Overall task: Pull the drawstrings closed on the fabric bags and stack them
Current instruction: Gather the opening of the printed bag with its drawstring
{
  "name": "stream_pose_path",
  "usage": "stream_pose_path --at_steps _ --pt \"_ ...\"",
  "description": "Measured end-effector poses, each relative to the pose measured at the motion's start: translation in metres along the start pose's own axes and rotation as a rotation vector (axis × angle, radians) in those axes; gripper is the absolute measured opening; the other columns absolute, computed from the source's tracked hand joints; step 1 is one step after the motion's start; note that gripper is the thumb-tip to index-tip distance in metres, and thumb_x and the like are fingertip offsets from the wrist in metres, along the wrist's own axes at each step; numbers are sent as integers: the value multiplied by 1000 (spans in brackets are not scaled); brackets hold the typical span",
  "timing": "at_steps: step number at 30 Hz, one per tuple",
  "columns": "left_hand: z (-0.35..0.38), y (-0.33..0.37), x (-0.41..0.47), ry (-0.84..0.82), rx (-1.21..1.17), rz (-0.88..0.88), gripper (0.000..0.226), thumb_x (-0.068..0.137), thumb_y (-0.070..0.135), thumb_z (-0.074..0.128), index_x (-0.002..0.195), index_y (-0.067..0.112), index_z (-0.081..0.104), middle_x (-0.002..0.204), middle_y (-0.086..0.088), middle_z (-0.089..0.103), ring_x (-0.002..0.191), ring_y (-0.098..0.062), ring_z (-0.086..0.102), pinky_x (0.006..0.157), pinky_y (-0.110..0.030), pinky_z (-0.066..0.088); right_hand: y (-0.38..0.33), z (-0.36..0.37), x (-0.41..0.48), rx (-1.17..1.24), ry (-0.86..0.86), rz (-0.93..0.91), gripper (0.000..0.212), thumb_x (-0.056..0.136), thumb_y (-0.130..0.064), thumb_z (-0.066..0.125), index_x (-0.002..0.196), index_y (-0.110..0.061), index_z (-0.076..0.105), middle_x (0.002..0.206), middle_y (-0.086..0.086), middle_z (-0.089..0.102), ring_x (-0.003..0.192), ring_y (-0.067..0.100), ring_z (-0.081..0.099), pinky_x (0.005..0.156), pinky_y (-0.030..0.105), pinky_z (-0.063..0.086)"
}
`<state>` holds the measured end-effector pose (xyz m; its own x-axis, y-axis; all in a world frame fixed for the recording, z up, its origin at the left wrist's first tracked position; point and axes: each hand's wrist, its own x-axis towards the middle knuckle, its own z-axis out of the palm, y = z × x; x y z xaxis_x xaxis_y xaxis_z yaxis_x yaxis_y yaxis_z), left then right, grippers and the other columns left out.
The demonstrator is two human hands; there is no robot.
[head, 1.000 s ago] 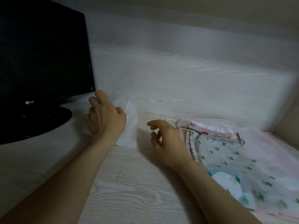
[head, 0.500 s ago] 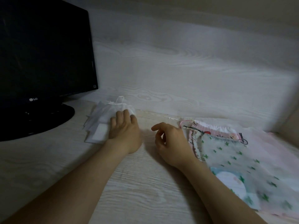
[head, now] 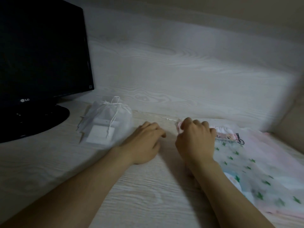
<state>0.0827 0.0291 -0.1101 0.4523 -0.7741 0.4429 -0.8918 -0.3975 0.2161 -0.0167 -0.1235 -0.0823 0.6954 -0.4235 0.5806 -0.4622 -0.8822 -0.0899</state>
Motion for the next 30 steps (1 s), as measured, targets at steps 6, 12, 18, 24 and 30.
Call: stream_pose_path --at_steps 6,12,18,24,30 --pt "21 0 4 -102 -142 -90 36 105 37 58 138 24 61 137 4 59 130 -20 54 114 -41 41 29 6 3 -56 -266 228 34 96 -32 58 120 -10 49 125 18 58 119 42 55 90 46 47" --pt "20 2 4 -128 -121 -92 35 107 38 55 139 25 60 137 4 57 130 -19 52 115 -40 39 30 -9 3 -65 -239 174 14 93 -1 52 98 -13 56 109 12 65 102 36 66 69 35 41" --pt "17 3 2 -85 -177 -113 41 105 33 59 144 21 58 140 3 57 132 -15 52 114 -31 39 25 -12 4 17 -22 68 26 89 1 55 111 -13 49 108 12 64 98 36 63 64 35 34" --pt "12 -3 7 188 -288 -173 60 98 18 70 152 14 45 146 -2 44 126 -17 60 109 -37 49 16 4 8 191 212 -222 52 70 16 67 116 -8 64 97 11 57 81 36 59 56 35 41" --pt "-8 -3 4 317 -250 -82 110 88 -7 75 164 44 15 164 10 13 116 -14 59 98 -38 57 10 -1 7 263 234 -528 44 61 24 61 91 -6 74 85 8 56 75 31 53 63 41 44"
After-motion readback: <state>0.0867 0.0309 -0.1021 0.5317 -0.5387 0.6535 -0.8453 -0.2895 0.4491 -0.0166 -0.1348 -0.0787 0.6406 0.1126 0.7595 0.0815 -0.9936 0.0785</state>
